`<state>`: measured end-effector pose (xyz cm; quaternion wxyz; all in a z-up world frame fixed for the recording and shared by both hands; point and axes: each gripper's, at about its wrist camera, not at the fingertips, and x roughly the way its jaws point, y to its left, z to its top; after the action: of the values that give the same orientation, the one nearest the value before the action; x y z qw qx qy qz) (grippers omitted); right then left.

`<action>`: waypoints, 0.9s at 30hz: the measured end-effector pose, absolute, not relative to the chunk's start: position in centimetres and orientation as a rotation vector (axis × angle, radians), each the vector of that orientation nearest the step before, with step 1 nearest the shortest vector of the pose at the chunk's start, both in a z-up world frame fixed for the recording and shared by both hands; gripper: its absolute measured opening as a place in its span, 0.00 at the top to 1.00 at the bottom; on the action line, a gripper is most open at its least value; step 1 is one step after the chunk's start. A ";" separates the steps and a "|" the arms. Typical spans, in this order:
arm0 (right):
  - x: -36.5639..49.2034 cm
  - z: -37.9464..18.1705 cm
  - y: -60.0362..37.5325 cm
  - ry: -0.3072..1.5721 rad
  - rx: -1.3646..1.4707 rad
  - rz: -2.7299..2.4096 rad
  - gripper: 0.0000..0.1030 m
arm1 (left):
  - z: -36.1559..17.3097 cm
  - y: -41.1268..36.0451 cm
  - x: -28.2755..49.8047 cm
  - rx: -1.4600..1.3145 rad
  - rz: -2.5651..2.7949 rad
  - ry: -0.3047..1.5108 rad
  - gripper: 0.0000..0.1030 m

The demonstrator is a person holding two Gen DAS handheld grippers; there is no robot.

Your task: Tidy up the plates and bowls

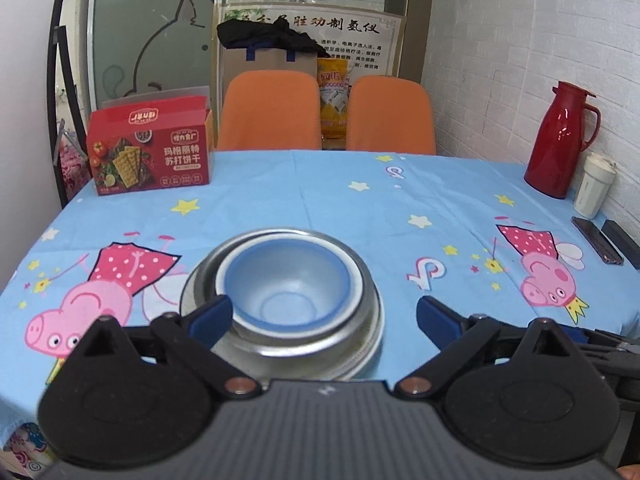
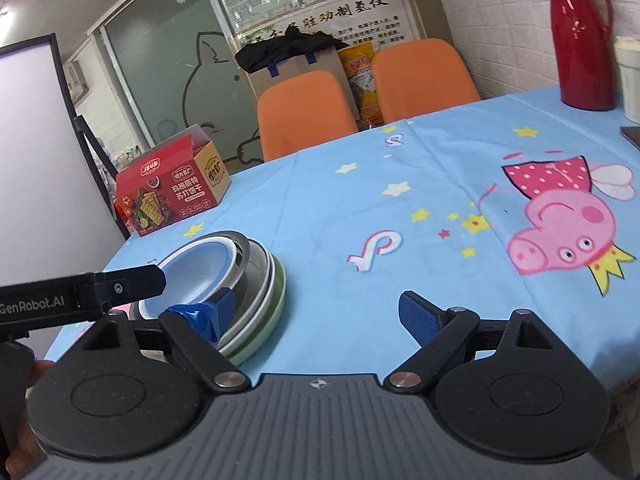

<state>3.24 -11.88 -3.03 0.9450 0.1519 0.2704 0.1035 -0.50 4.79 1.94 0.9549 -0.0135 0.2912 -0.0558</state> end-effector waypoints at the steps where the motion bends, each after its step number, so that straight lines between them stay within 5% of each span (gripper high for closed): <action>1: 2.6 -3.3 -12.2 0.551 0.316 0.200 0.26 | 1.5 4.3 -1.2 -0.023 -0.116 0.598 0.06; 15: -7.9 -5.2 -13.7 0.439 0.170 0.014 0.26 | -2.9 1.8 -11.0 -0.036 -0.083 0.557 0.05; 27: -9.0 -5.9 -14.0 0.438 0.197 0.030 0.25 | -5.1 1.3 -10.9 -0.011 -0.061 0.606 0.05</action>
<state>-9.02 -14.00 -5.85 0.9711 0.0977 0.2170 0.0147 -10.89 1.32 -5.06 0.9541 -0.0055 0.2981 -0.0298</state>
